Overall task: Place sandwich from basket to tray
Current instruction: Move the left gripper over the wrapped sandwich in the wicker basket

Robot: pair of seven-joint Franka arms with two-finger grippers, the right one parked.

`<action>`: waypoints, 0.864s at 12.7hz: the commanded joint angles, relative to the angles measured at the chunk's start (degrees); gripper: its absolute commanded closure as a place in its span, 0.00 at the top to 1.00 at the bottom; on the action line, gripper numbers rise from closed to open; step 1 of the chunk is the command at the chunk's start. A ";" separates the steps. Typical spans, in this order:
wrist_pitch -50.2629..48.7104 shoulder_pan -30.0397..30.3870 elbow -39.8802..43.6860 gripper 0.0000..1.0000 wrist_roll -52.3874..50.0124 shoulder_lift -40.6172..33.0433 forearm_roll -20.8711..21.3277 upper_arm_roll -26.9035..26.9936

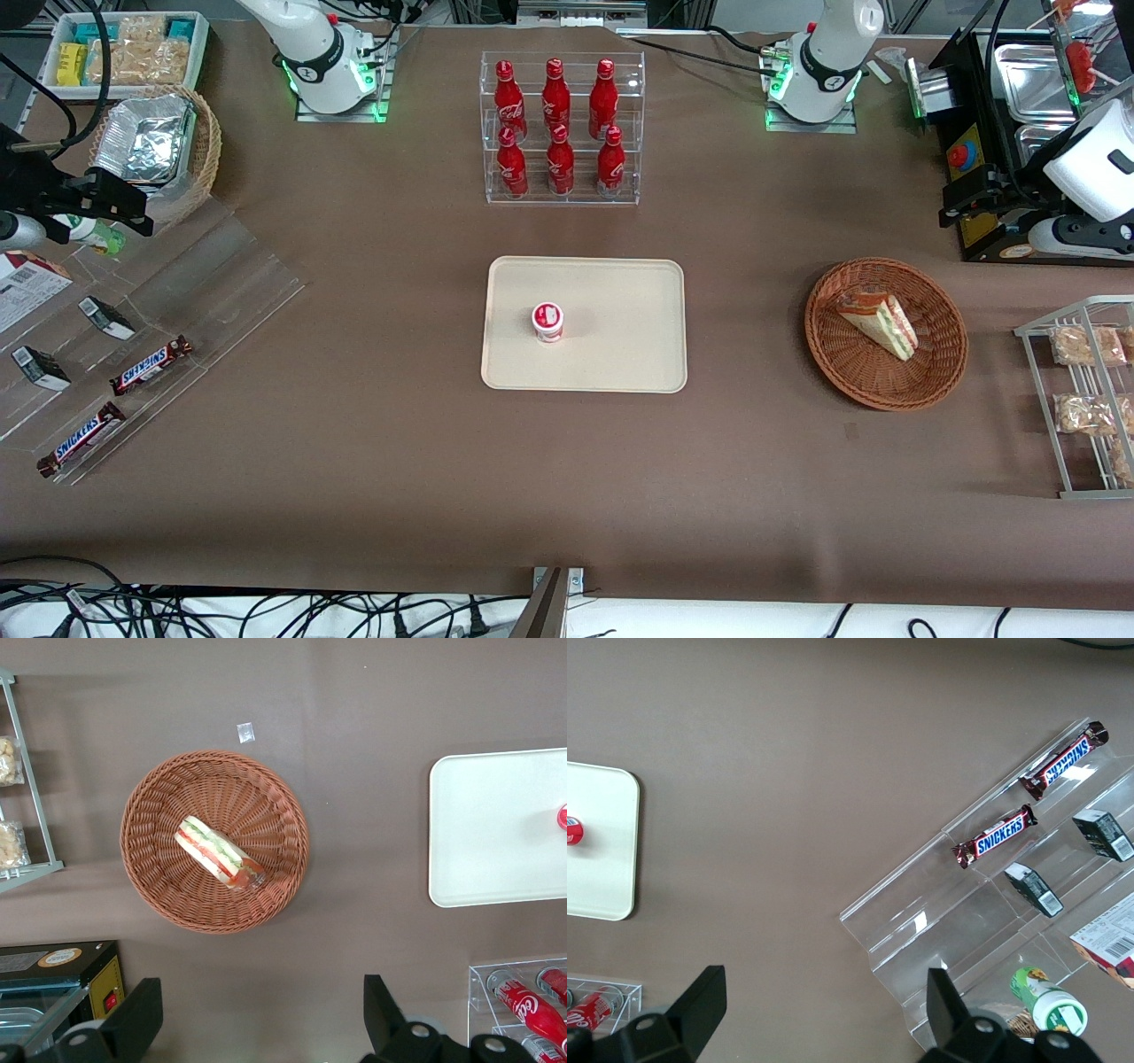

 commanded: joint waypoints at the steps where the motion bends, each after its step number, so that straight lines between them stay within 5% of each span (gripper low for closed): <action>1: -0.25 0.18 0.10 1.00 1.14 -0.56 -0.56 0.19; 8: 0.71 0.70 -1.75 1.00 -5.45 2.51 2.33 -0.08; 11: 7.19 0.97 -9.02 1.00 -13.94 1.99 2.34 0.10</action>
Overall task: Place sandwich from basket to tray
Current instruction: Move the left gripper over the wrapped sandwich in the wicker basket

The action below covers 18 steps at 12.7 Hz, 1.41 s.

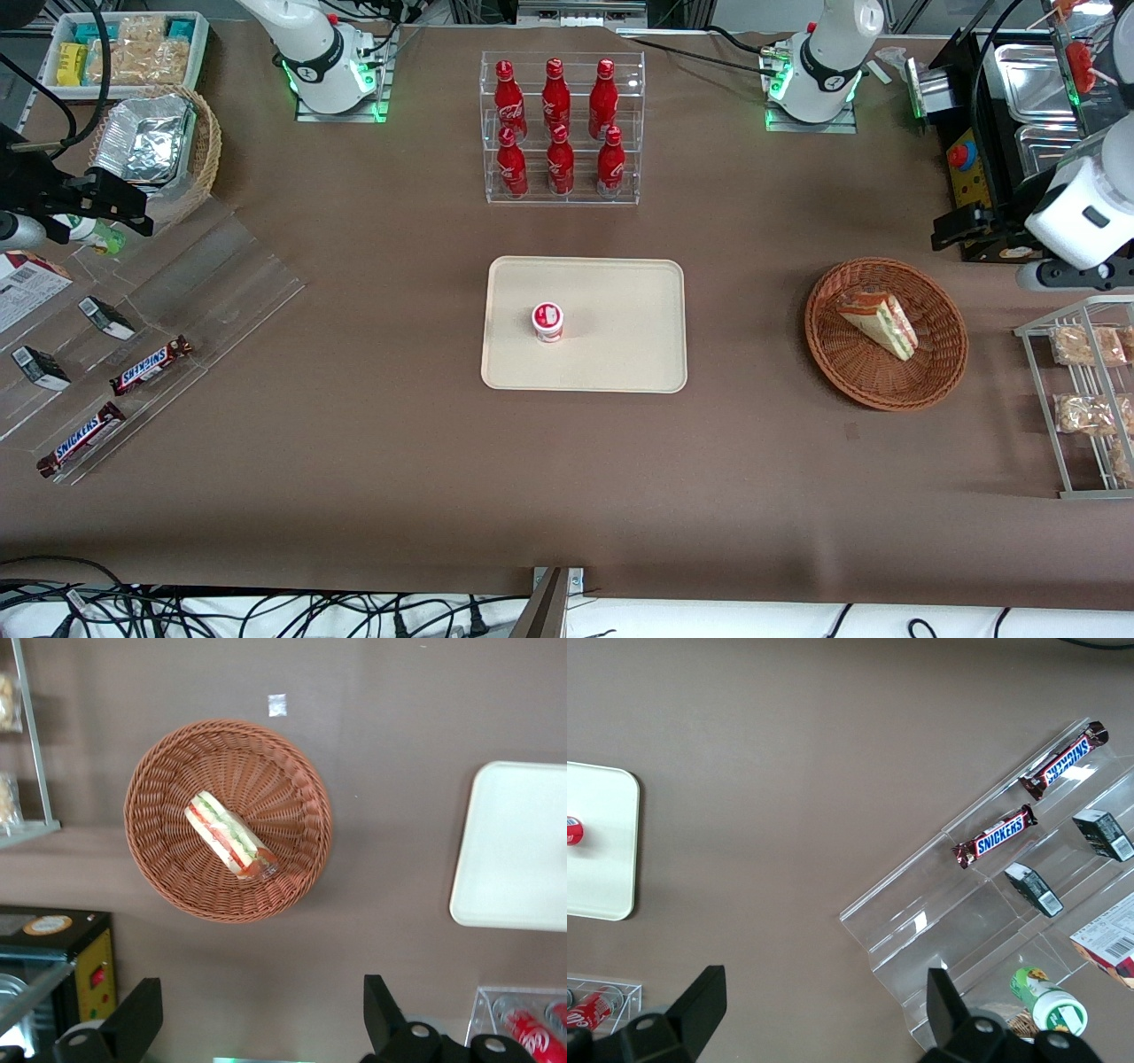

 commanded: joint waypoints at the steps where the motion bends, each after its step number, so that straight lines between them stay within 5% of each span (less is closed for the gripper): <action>1: 6.87 0.26 -7.49 1.00 -6.77 -1.18 1.06 -0.18; 11: 31.22 4.74 -28.25 1.00 -21.54 -2.23 1.23 -0.18; 18: 47.04 4.66 -38.19 1.00 -30.51 -0.13 7.21 -0.62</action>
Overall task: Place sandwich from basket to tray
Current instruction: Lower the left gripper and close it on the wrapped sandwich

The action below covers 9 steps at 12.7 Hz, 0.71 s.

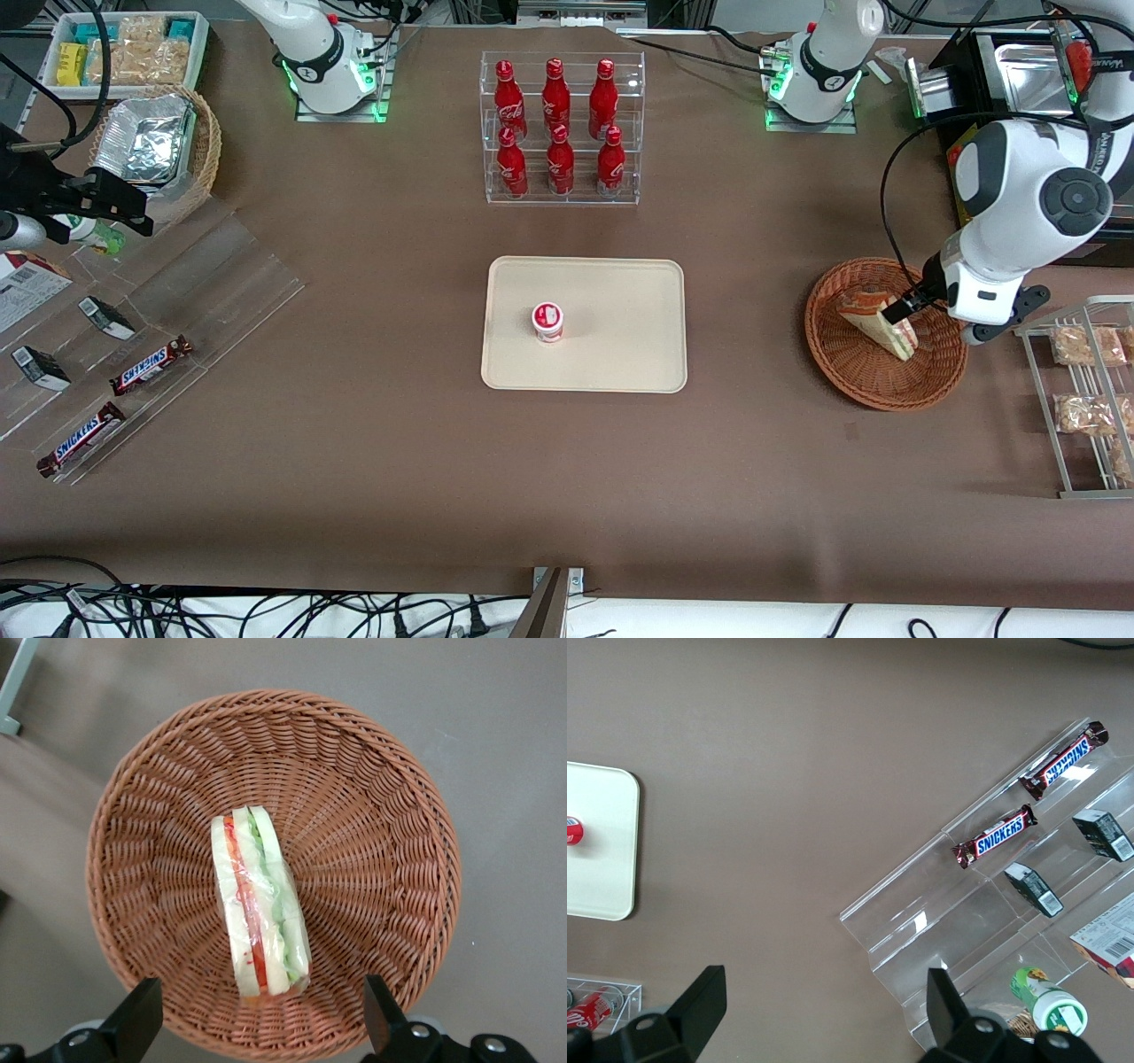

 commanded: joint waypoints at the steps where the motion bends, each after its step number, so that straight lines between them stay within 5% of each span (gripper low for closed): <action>1: 4.72 -0.02 -2.47 1.00 -3.95 0.85 1.66 -0.20; 6: 8.95 -0.20 -2.47 1.00 -10.89 4.81 3.49 -0.29; 9: 9.21 -0.20 -2.47 1.00 -17.56 7.44 13.05 -0.47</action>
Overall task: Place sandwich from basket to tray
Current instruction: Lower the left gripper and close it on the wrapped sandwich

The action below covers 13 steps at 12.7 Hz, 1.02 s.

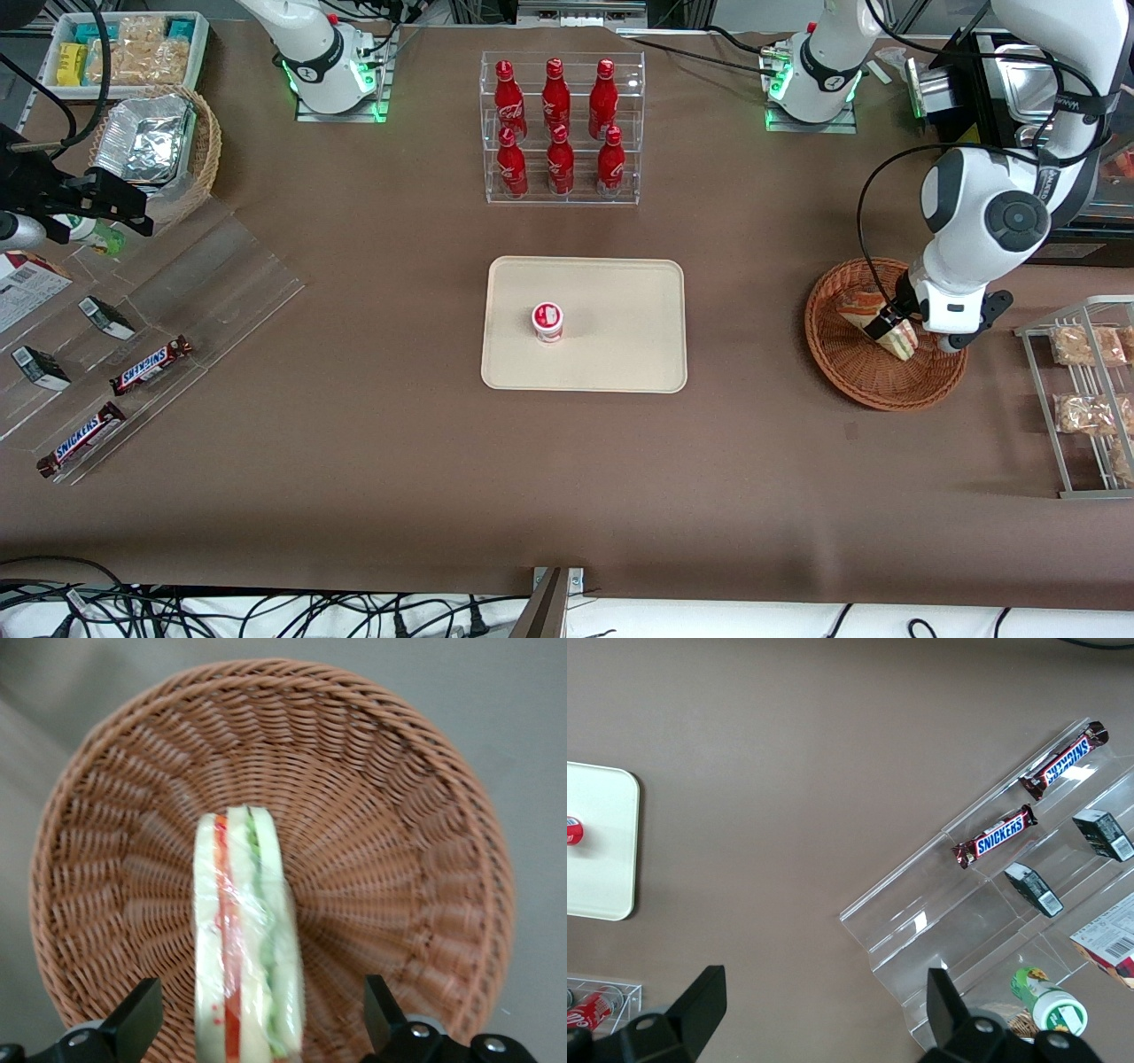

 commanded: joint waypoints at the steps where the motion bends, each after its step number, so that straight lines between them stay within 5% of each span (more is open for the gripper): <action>1: 1.63 -0.17 0.01 1.00 -6.38 2.05 6.52 -0.23; 8: 3.13 0.01 -1.31 1.00 -8.07 3.72 6.62 -0.32; 9: 3.13 0.01 -1.40 0.87 -8.07 3.81 6.62 -0.32; 10: 3.13 0.01 -1.75 0.44 -7.89 3.81 6.62 -0.32; 11: 3.13 0.01 -2.10 0.15 -7.72 3.81 6.62 -0.32; 12: 3.13 0.01 -2.71 0.00 -7.20 3.72 6.71 -0.32; 13: 3.13 0.01 -2.80 0.00 -7.10 3.72 6.71 -0.32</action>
